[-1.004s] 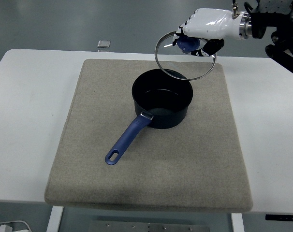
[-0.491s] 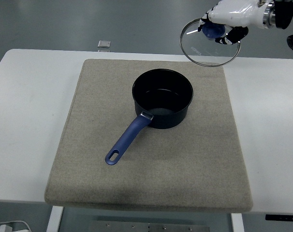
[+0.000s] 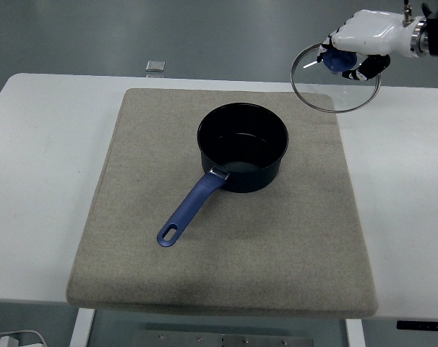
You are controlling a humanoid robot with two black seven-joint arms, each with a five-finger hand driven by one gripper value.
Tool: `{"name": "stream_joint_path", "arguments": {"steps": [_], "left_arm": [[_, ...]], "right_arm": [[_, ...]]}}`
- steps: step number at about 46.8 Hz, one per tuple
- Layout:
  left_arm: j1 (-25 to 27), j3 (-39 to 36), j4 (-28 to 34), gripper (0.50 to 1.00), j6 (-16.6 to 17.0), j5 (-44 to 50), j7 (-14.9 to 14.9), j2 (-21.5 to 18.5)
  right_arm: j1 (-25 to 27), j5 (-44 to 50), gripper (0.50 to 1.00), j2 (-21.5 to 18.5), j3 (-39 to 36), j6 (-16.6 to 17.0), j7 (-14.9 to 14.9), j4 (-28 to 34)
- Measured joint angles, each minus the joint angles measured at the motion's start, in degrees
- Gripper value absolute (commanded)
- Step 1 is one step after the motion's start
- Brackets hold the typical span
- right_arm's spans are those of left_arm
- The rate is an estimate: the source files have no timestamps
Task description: Lift the pot lid and place it to the right of the pot.
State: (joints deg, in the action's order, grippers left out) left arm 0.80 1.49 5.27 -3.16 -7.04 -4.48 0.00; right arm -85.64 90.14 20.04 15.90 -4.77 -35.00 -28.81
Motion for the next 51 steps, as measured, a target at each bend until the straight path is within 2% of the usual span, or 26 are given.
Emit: {"name": "stream_joint_path", "arguments": {"steps": [51], "left_arm": [[-0.01,0.0,0.0,1.0,0.0,0.0,0.0,0.0]], "right_arm": [[6.26,-0.32,0.5,-0.43,0.26,-1.54,0.0,0.19]]}}
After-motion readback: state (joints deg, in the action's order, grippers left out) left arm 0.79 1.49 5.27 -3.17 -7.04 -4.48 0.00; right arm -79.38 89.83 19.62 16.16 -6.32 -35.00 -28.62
